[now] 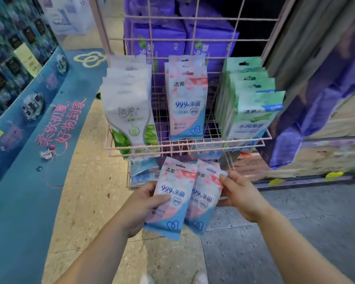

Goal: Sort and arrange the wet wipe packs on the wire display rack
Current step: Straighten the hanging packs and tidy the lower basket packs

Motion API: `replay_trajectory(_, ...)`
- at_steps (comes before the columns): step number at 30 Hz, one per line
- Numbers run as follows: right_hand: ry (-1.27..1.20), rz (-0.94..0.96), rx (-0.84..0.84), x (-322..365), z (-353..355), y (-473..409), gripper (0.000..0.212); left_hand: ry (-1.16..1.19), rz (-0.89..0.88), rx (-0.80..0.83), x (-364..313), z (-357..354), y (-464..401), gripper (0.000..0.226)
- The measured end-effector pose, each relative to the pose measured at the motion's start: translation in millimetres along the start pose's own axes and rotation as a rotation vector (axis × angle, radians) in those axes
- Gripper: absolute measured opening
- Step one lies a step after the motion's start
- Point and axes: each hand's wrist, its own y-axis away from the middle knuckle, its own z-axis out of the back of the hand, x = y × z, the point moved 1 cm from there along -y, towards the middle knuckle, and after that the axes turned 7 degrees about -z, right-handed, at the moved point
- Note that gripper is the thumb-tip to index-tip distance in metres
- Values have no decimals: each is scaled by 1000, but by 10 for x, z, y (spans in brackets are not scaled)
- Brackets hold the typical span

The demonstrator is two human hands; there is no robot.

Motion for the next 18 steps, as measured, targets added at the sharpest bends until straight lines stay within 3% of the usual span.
replay_trajectory(5,67,-55,74,27,-228,108,22,73,59,83,1,-179,115,53)
replay_trajectory(8,73,-65,47,123,-289,198,26,81,13,114,-33,-233,246,53)
replay_trajectory(11,85,-100,165,246,-323,388,38,172,-81,75,-166,-258,400,52)
replay_trajectory(14,427,34,233,466,-401,651,33,221,-251,25,-513,-330,473,59)
replay_trajectory(16,404,197,194,692,-436,732,29,163,-364,-4,-802,-410,441,57)
replay_trajectory(18,501,377,140,937,-448,760,50,83,-463,-22,-1063,-514,372,46)
